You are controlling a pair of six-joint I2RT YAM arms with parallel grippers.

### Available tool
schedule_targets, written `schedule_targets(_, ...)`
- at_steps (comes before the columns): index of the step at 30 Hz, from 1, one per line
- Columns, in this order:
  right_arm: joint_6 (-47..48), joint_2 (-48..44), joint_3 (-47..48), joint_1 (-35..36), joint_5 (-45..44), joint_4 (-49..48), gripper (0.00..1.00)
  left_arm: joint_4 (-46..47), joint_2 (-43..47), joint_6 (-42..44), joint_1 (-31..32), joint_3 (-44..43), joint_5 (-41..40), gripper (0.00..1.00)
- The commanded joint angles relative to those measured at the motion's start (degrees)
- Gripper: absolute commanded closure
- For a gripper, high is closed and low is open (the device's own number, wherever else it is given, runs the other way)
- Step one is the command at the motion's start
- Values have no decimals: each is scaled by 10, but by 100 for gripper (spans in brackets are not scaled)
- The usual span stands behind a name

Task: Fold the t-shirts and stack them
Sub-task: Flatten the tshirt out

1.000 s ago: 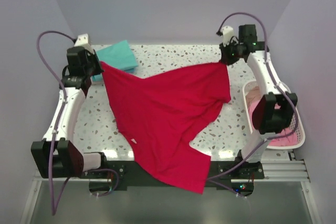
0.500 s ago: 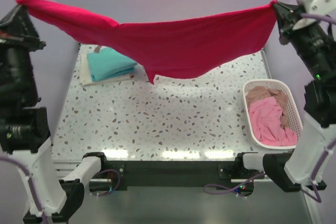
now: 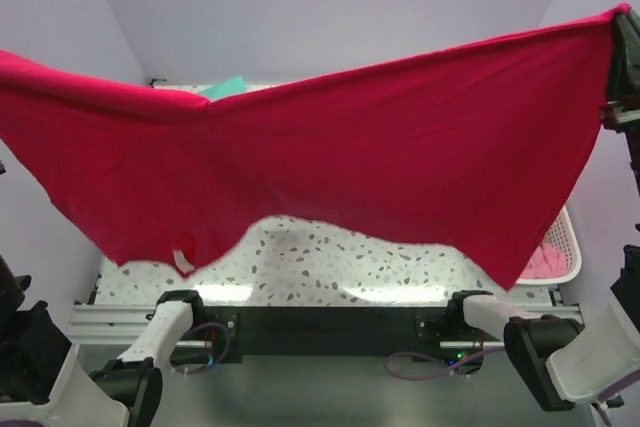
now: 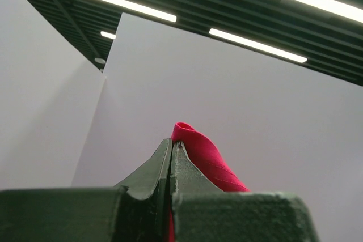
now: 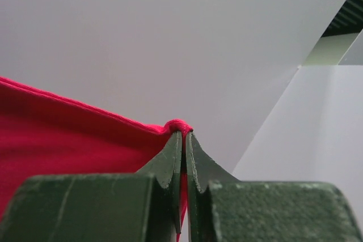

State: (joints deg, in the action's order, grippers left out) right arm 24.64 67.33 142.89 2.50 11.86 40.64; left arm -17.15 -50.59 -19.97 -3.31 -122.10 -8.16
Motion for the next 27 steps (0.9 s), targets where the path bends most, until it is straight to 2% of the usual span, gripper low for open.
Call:
schedule_targets(1, 7, 15, -51, -1, -31, -7, 100, -3, -1, 7, -2, 33, -1, 100)
schedule_targets(4, 1, 0, -152, -1, -3, -18, 100, 7, 14, 5, -2, 134, 20, 100)
schedule_targets(6, -13, -17, -258, -1, 35, -37, 100, 36, 37, 4, -2, 204, 38, 100)
schedule_targets(7, -29, -22, -291, -1, 54, -40, 100, 60, 45, 3, -2, 280, 65, 100)
schedule_targets(9, -50, -25, -390, -1, 84, -51, 100, 83, 61, 0, -2, 356, 104, 100)
schedule_targets(10, -54, -26, -423, -1, 111, -57, 100, 91, 64, -2, -2, 432, 137, 100)
schedule_targets(11, -64, -28, -460, -1, 120, -71, 100, 118, 66, -10, -2, 474, 155, 100)
schedule_targets(12, -66, -29, -537, -1, 124, -109, 100, 134, 69, -10, -2, 517, 171, 100)
schedule_targets(13, -63, -27, -572, -1, 129, -128, 100, 151, 67, -11, -2, 599, 192, 100)
schedule_targets(15, -57, -16, -669, -1, 127, -197, 100, 229, 52, -10, -2, 680, 199, 100)
schedule_targets(16, -51, 12, -694, -1, 121, -220, 100, 252, 41, -9, -2, 744, 191, 100)
schedule_targets(17, -50, 32, -713, -1, 120, -238, 100, 306, 24, -12, -2, 772, 189, 100)
schedule_targets(20, -46, 143, -749, -1, 112, -321, 100, 397, -80, -3, -1, 818, 185, 100)
schedule_targets(21, -44, 181, -741, -1, 109, -340, 100, 412, -146, 4, -1, 817, 181, 100)
schedule_targets(23, -48, 282, -694, -1, 103, -342, 100, 447, -210, 20, -1, 796, 177, 100)
schedule_targets(24, -44, 311, -678, -1, 101, -336, 100, 452, -266, 27, -1, 785, 170, 100)
schedule_targets(27, -43, 394, -622, -1, 85, -335, 100, 458, -347, 41, -2, 738, 162, 100)
